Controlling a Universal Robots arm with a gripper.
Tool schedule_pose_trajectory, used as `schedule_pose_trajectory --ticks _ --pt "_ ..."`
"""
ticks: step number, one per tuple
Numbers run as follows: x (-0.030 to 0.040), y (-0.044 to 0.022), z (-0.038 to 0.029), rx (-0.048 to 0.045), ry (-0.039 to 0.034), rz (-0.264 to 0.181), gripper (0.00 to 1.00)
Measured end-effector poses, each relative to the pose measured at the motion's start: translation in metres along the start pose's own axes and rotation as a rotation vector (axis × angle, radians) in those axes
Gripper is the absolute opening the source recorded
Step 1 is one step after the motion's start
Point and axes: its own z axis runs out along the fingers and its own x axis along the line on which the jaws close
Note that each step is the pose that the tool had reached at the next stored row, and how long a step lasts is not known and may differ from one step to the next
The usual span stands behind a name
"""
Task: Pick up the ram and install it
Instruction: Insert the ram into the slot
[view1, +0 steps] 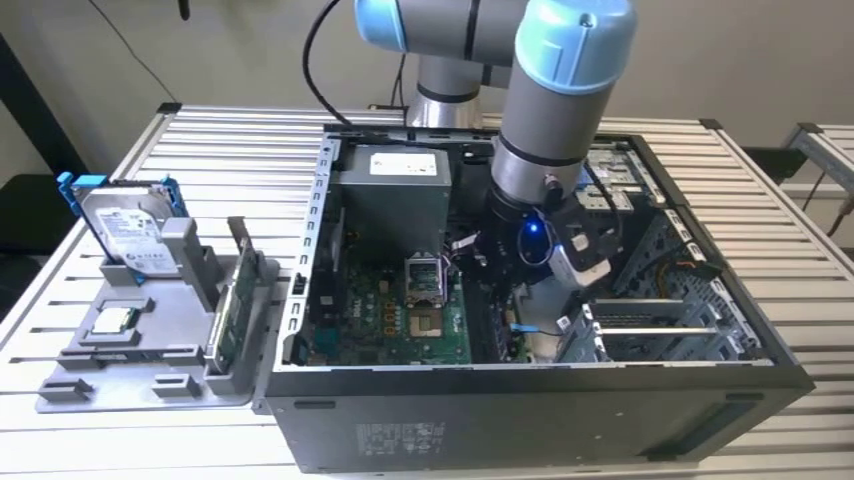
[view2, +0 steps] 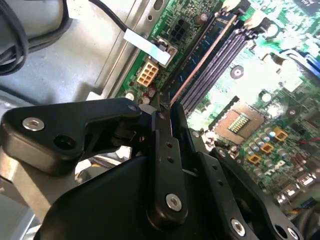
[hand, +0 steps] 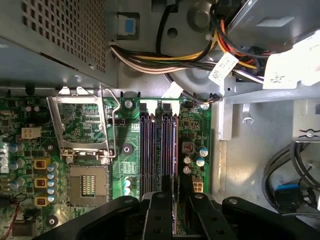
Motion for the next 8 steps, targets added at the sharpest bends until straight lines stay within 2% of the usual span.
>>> schedule_pose_trajectory --ticks 6,8 --pt "-0.0001 0.0000 -0.0265 0.0001 0.0000 0.000 0.22" --pt "-0.0001 0.0001 -0.0271 0.0001 0.0000 0.000 0.22"
